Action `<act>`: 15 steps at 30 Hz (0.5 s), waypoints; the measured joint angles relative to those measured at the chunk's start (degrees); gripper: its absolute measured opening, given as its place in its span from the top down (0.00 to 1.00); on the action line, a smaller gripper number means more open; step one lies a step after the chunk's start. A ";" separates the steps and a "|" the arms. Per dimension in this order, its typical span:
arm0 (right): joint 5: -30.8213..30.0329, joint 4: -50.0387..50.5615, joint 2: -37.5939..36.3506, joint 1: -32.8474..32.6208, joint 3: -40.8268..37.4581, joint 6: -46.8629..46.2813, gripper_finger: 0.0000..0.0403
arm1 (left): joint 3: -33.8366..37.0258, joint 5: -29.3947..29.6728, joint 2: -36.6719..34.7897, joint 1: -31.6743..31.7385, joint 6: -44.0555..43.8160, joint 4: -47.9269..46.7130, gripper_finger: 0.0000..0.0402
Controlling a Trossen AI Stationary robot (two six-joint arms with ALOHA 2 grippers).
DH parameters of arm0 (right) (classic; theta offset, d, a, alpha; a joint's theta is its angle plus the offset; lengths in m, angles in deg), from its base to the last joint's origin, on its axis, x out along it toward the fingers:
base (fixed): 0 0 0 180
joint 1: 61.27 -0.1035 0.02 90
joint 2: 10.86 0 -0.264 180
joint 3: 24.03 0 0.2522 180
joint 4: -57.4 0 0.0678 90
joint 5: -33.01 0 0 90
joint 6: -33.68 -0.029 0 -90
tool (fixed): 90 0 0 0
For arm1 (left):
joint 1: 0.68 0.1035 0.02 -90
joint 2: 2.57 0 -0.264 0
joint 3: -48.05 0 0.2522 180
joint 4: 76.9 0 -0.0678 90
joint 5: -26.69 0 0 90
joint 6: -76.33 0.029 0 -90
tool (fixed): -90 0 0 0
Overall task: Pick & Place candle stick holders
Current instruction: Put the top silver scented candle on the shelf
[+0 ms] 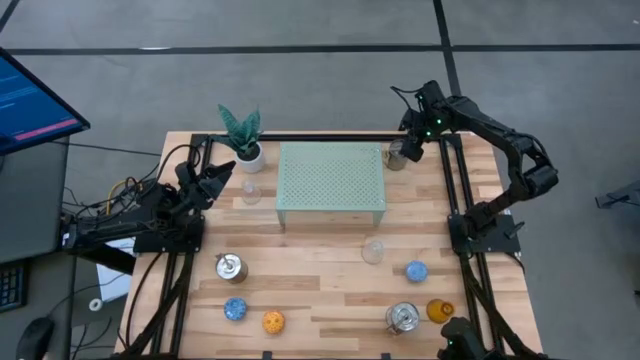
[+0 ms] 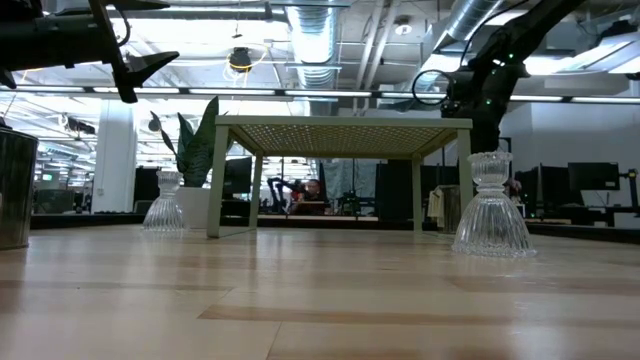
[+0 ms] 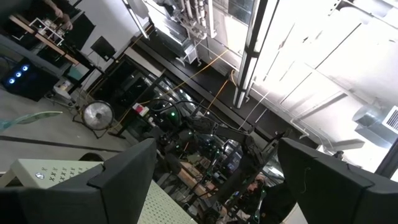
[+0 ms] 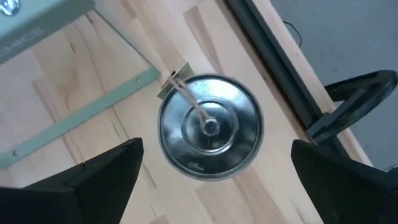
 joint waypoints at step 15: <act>0.47 -1.19 0.09 0.20 0.00 -1.98 0.01 | 0.00 0.00 0.00 -0.02 0.00 0.16 0.16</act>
